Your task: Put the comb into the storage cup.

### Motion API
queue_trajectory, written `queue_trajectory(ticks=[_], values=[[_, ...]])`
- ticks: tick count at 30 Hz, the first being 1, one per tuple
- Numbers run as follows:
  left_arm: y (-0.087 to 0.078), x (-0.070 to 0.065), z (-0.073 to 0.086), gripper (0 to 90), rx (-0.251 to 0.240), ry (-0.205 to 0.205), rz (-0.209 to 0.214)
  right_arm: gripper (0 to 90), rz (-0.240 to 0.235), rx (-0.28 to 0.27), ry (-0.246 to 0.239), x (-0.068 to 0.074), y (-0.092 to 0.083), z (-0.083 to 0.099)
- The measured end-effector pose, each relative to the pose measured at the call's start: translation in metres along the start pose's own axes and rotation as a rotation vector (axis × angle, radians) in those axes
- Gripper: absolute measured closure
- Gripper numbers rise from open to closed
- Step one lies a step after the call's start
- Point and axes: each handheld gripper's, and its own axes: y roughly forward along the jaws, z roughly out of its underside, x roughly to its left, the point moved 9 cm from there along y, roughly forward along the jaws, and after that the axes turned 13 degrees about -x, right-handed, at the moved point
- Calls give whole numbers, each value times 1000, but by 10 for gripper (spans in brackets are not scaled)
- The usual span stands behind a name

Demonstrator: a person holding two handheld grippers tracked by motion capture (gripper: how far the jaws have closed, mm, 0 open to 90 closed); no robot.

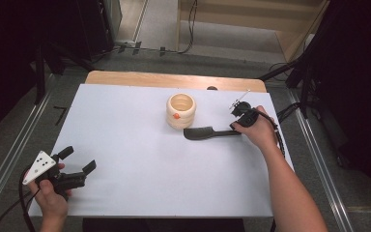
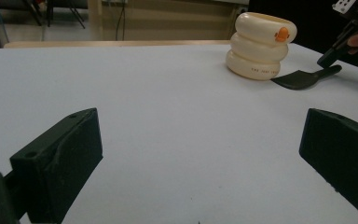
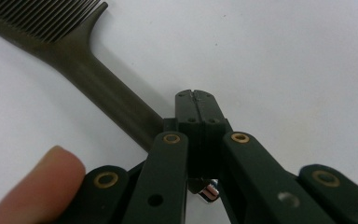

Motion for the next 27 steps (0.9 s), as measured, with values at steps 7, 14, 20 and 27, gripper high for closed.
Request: queue_trajectory(ticks=[7, 14, 20, 27], values=[[0, 0, 0, 0, 1, -2, 2, 881, -20, 21, -5, 6, -5, 9], [0, -1, 0, 0, 2, -2, 3, 881, -43, 35, -28, 14, -8, 18], [0, -1, 1, 0, 4, -1, 2, 881, -75, 43, -40, 25, -13, 27], [0, -1, 1, 0, 4, 0, 3, 881, -94, 67, -53, 35, -17, 38]])
